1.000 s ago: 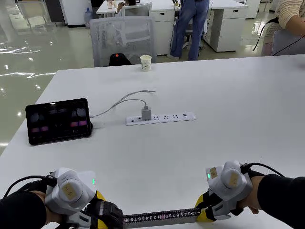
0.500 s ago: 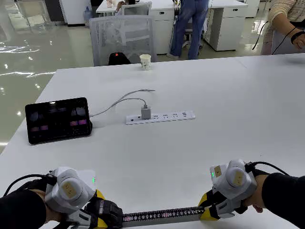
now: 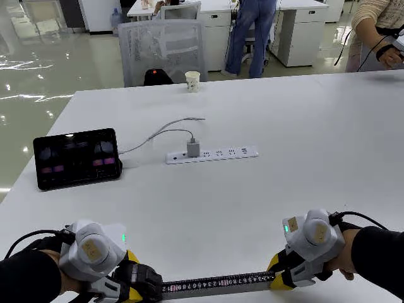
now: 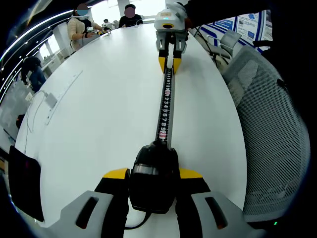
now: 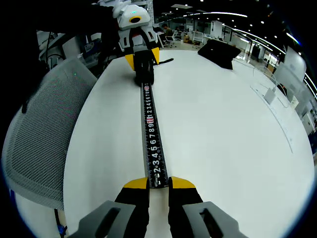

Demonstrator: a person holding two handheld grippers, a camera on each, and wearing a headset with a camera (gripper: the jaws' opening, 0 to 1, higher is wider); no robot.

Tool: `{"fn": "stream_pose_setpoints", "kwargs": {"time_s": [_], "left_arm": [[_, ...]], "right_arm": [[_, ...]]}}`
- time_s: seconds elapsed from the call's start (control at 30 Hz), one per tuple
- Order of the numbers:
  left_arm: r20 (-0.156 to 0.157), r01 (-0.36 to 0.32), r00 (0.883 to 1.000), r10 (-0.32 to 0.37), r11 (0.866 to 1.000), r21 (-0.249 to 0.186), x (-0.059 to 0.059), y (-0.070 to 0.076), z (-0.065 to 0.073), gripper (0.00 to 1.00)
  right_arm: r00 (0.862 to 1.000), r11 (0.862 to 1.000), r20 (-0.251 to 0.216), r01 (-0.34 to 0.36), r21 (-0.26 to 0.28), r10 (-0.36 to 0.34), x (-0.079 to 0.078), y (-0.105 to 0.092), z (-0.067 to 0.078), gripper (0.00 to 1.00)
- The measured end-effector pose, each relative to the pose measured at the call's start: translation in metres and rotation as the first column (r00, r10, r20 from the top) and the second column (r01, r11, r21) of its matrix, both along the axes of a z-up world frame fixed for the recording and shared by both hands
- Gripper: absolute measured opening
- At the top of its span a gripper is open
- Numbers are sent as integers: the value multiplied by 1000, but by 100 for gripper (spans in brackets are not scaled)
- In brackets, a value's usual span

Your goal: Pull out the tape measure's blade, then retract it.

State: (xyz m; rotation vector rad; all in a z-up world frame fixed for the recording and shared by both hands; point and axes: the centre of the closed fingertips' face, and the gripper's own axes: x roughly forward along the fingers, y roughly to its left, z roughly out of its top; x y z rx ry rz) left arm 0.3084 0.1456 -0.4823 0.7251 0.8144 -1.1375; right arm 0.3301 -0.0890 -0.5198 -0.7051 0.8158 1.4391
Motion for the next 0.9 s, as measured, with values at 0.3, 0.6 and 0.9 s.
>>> {"fn": "stream_pose_setpoints", "kwargs": {"time_s": [0.3,0.6,0.9], "left_arm": [[0,1,1000,-1,1000,1,0,0,-1,30],[1,-1,1000,1,1000,1,1,0,-1,30],[1,-1,1000,1,1000,0,1,1,-2,30]], "right_arm": [[1000,1000,-4,1,-4,-1,2,0,0,10],[1000,1000,-2,4,-4,-4,2,-6,-1,10],[1000,1000,-4,7,-8,-7,1,-9,-2,10]]}}
